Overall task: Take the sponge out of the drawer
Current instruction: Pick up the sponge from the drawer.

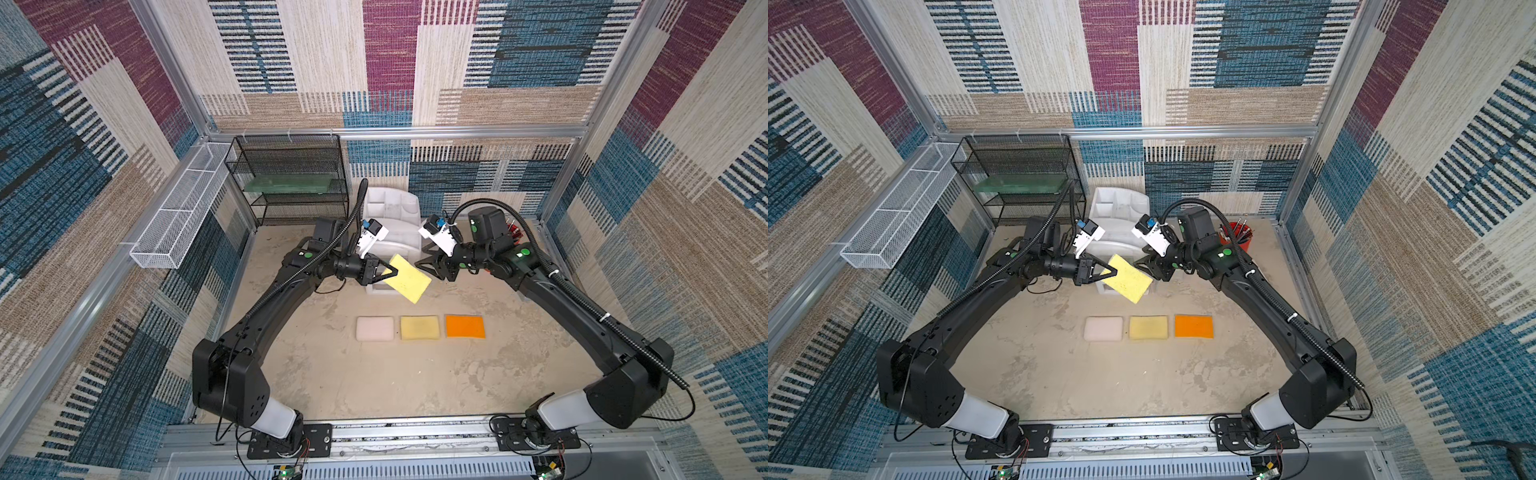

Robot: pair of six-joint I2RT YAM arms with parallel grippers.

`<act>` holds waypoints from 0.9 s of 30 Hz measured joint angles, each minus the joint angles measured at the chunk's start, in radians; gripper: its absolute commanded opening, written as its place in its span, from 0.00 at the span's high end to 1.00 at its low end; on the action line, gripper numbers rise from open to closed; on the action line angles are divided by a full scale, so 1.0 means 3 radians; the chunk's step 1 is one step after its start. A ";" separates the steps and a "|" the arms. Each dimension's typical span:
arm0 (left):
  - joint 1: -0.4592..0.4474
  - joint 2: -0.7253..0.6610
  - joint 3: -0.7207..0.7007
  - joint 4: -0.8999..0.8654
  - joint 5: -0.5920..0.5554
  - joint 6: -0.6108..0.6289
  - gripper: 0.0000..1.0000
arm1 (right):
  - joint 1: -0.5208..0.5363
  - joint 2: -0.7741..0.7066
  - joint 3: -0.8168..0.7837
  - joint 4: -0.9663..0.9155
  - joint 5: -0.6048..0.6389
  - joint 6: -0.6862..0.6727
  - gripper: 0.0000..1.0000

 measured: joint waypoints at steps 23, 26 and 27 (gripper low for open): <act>0.0003 -0.1143 -0.1325 0.1647 -0.1180 -0.1324 1.00 | -0.0577 -0.0212 -0.0997 0.1546 -0.0767 0.1512 0.23; 0.0004 -0.1213 -0.1397 0.1775 -0.1209 -0.1434 1.00 | -0.0469 -0.0178 -0.1069 0.1617 -0.0923 0.1548 0.23; 0.0004 -0.1232 -0.1411 0.1798 -0.1239 -0.1471 1.00 | -0.0427 -0.0178 -0.1097 0.1629 -0.0940 0.1556 0.23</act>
